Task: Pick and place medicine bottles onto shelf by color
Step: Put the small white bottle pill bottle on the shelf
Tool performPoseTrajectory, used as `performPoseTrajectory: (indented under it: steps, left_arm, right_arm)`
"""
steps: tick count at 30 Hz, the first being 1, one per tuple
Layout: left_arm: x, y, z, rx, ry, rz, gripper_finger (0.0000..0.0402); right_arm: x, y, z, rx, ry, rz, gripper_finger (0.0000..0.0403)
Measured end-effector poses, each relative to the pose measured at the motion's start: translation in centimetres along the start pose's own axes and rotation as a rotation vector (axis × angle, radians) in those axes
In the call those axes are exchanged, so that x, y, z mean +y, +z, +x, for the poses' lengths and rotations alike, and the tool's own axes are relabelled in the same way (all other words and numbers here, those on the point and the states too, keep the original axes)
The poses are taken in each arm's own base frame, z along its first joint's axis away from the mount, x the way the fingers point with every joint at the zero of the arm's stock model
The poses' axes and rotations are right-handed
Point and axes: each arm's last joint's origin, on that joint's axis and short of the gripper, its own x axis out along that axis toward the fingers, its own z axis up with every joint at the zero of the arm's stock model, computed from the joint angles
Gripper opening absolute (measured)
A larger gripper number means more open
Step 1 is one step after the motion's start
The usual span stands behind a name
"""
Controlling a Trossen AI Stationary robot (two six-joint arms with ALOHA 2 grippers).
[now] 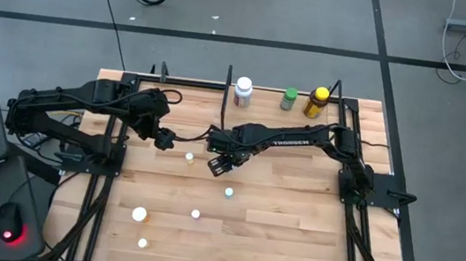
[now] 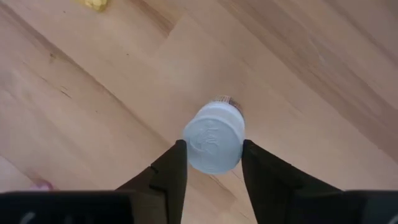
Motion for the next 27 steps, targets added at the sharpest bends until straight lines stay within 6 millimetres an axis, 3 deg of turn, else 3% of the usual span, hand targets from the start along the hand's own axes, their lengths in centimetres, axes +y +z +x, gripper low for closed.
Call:
performPoseTrajectory:
  steps: [8,15,18,22,27]
  left_arm:
    - [0.0,0.0,0.0,0.0,0.0,0.001,0.0306]
    - [0.0,0.0,0.0,0.002,-0.002,0.002,0.0306]
    - [0.0,0.0,0.0,0.002,-0.002,0.003,0.0306]
    - [0.0,0.0,0.0,0.002,-0.002,0.003,0.0306]
    - [0.0,0.0,0.0,0.002,-0.002,0.005,0.0306]
  right_arm:
    - [-0.9,0.0,0.3,0.045,-0.06,-0.027,0.0117]
    - [-1.7,0.4,-1.5,0.038,-0.048,-0.052,0.0049]
    - [-2.2,0.8,-2.6,0.025,-0.032,-0.054,0.0038]
    - [-3.0,1.1,-3.7,0.025,-0.037,-0.054,0.0052]
    - [-3.6,1.5,-4.1,0.05,-0.022,-0.131,0.0108]
